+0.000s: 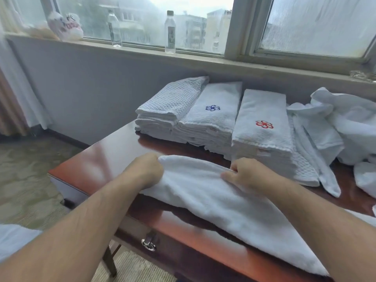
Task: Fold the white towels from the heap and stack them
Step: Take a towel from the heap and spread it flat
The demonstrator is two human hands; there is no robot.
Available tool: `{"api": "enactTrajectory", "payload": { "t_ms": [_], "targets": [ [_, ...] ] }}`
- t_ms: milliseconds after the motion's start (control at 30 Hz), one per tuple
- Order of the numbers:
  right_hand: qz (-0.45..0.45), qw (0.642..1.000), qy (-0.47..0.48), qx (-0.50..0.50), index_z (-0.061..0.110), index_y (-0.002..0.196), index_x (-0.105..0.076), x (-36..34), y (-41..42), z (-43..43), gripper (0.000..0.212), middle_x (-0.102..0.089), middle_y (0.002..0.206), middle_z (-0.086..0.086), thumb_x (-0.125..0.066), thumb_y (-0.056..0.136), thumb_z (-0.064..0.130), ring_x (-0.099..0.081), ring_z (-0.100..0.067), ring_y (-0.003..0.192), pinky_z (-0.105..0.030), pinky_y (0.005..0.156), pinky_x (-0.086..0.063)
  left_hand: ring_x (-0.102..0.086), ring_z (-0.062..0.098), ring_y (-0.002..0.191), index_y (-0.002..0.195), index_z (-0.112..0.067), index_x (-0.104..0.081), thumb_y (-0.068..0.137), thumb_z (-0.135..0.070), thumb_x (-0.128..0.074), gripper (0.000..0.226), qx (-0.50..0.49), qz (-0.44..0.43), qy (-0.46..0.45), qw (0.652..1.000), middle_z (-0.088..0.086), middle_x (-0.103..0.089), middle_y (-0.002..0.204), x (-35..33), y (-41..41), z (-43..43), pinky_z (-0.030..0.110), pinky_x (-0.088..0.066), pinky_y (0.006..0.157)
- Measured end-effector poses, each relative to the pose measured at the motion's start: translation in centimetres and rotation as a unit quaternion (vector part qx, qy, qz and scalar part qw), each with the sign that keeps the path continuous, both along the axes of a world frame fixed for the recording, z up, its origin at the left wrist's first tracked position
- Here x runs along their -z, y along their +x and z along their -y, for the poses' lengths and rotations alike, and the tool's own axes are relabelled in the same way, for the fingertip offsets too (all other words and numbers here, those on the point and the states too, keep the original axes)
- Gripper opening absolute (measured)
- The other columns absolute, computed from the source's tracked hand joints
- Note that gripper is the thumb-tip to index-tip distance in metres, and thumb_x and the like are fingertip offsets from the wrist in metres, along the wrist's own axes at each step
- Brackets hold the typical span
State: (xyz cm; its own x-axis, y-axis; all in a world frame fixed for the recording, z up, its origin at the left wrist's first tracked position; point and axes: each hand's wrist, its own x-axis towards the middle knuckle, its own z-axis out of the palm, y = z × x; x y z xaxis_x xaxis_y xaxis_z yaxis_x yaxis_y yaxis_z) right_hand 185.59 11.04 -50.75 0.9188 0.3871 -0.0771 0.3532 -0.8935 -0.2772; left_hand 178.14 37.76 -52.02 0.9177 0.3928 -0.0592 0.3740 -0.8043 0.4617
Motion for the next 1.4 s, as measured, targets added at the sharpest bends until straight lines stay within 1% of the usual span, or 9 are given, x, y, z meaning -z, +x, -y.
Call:
{"api": "enactTrajectory", "payload": {
  "t_ms": [167, 267, 400, 600, 733, 867, 1033, 1200, 1400],
  "targets": [
    [0.071, 0.994, 0.075, 0.032, 0.025, 0.078, -0.048, 0.2, 0.5, -0.2, 0.038, -0.059, 0.083, 0.006, -0.050, 0.097, 0.058, -0.054, -0.021, 0.077, -0.038, 0.065, -0.037, -0.054, 0.034, 0.085, 0.089, -0.026, -0.047, 0.097, -0.026, -0.046, 0.009, -0.013, 0.100, 0.067, 0.993, 0.008, -0.064, 0.096, 1.1, -0.5, 0.4, 0.036, -0.037, 0.068],
    [0.026, 0.998, 0.016, 0.055, 0.023, 0.076, -0.054, 1.1, 0.6, 0.0, 0.046, -0.062, 0.083, 0.005, -0.048, 0.094, 0.065, -0.058, -0.020, 0.079, -0.035, 0.065, -0.041, -0.061, 0.028, 0.102, 0.109, -0.027, -0.062, 0.093, -0.055, -0.059, 0.033, 0.001, 0.085, 0.039, 0.996, 0.001, -0.068, 0.105, 1.3, -0.9, -0.2, 0.033, -0.041, 0.076],
    [0.062, 0.995, 0.017, 0.071, 0.022, 0.080, -0.053, 1.5, -0.1, 0.1, 0.039, -0.064, 0.090, 0.001, -0.041, 0.096, 0.057, -0.056, -0.025, 0.083, -0.036, 0.067, -0.042, -0.050, 0.017, 0.082, 0.072, -0.032, -0.050, 0.083, -0.054, -0.071, 0.032, -0.007, 0.087, 0.036, 0.996, -0.019, -0.051, 0.074, 1.4, -1.2, -1.1, 0.030, -0.034, 0.068],
    [0.191, 0.976, -0.048, 0.096, 0.018, 0.107, -0.060, 2.0, -2.6, 0.4, 0.043, -0.064, 0.104, -0.003, -0.038, 0.097, 0.054, -0.060, -0.029, 0.100, -0.041, 0.083, -0.044, -0.058, 0.028, 0.100, 0.113, -0.024, -0.057, 0.087, -0.075, -0.031, 0.062, -0.099, 0.019, 0.097, 0.990, 0.002, -0.062, 0.105, 0.6, 0.7, 1.4, 0.037, -0.039, 0.074],
    [0.162, 0.982, -0.013, 0.094, 0.021, 0.097, -0.052, 3.0, -3.0, 1.3, 0.029, -0.059, 0.093, 0.000, -0.035, 0.100, 0.044, -0.056, -0.027, 0.093, -0.041, 0.078, -0.037, -0.060, 0.030, 0.092, 0.106, -0.022, -0.054, 0.098, -0.052, -0.044, 0.033, -0.068, 0.157, 0.030, 0.985, -0.001, -0.065, 0.094, 1.1, 2.1, 3.0, 0.038, -0.044, 0.072],
    [0.186, 0.970, 0.141, 0.068, 0.021, 0.089, -0.051, 3.4, -2.8, 2.2, 0.022, -0.054, 0.083, 0.004, -0.042, 0.104, 0.034, -0.053, -0.026, 0.086, -0.040, 0.074, -0.035, -0.052, 0.026, 0.074, 0.090, -0.030, -0.048, 0.096, -0.031, -0.058, 0.012, -0.054, 0.357, -0.045, 0.931, -0.006, -0.058, 0.076, 1.9, 1.5, 2.8, 0.034, -0.038, 0.065],
    [0.113, 0.990, 0.061, 0.048, 0.023, 0.093, -0.056, 2.6, -1.9, 2.0, 0.026, -0.064, 0.091, 0.002, -0.042, 0.105, 0.043, -0.057, -0.025, 0.089, -0.036, 0.071, -0.036, -0.052, 0.027, 0.084, 0.107, -0.027, -0.050, 0.094, -0.047, -0.057, 0.025, -0.078, 0.171, 0.003, 0.982, -0.003, -0.057, 0.089, 1.9, 1.1, 2.1, 0.036, -0.041, 0.072],
    [0.085, 0.985, -0.014, 0.148, 0.025, 0.089, -0.052, 1.1, -1.7, 3.3, 0.045, -0.056, 0.083, 0.005, -0.034, 0.097, 0.065, -0.053, -0.025, 0.081, -0.036, 0.066, -0.036, -0.059, 0.030, 0.099, 0.120, -0.020, -0.044, 0.089, -0.069, -0.047, 0.058, -0.068, 0.038, 0.065, 0.995, 0.002, -0.061, 0.106, 1.5, -0.1, 1.6, 0.037, -0.040, 0.074],
    [0.111, 0.990, -0.002, 0.090, 0.023, 0.088, -0.044, 2.6, -3.2, 3.7, 0.030, -0.063, 0.093, -0.002, -0.033, 0.102, 0.046, -0.052, -0.028, 0.084, -0.039, 0.072, -0.036, -0.061, 0.038, 0.103, 0.121, -0.024, -0.033, 0.092, -0.060, -0.050, 0.050, 0.045, 0.123, 0.124, 0.984, 0.009, -0.064, 0.118, 2.2, -0.6, 1.8, 0.042, -0.041, 0.074]
  ]
}}
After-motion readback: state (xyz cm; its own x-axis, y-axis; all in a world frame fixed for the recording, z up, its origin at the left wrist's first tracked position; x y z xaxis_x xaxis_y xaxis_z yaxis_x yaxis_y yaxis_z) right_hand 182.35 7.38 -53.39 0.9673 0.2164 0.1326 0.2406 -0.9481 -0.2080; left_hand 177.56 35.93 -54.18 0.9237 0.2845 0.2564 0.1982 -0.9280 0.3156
